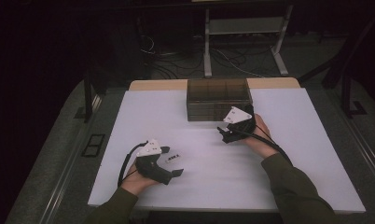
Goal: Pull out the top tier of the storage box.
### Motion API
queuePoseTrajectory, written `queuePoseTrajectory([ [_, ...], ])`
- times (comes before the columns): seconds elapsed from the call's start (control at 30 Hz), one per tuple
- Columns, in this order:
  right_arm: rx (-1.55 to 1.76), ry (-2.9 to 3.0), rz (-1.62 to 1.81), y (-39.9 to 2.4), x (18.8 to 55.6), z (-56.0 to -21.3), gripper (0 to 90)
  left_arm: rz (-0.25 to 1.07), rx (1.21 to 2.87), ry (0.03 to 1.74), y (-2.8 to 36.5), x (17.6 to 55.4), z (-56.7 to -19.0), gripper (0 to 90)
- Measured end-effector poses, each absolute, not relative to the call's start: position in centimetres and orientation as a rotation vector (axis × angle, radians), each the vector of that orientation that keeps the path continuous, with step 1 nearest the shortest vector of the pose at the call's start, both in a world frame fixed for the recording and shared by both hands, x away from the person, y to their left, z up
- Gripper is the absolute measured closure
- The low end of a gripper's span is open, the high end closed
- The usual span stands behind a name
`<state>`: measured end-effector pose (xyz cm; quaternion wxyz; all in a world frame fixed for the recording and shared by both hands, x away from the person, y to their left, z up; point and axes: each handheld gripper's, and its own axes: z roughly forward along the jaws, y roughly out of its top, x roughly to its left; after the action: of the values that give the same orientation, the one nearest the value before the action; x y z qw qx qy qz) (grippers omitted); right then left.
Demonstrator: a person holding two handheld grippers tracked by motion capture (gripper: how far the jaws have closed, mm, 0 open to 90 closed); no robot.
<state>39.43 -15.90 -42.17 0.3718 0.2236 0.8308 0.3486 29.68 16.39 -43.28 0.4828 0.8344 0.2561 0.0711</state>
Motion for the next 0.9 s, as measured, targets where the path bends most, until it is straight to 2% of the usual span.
queuePoseTrajectory([
  [0.9,0.449,2.075,0.741,-15.42,38.97,-42.12,0.5,0.177,2.034,0.624,16.34,29.64,-43.25,0.0],
])
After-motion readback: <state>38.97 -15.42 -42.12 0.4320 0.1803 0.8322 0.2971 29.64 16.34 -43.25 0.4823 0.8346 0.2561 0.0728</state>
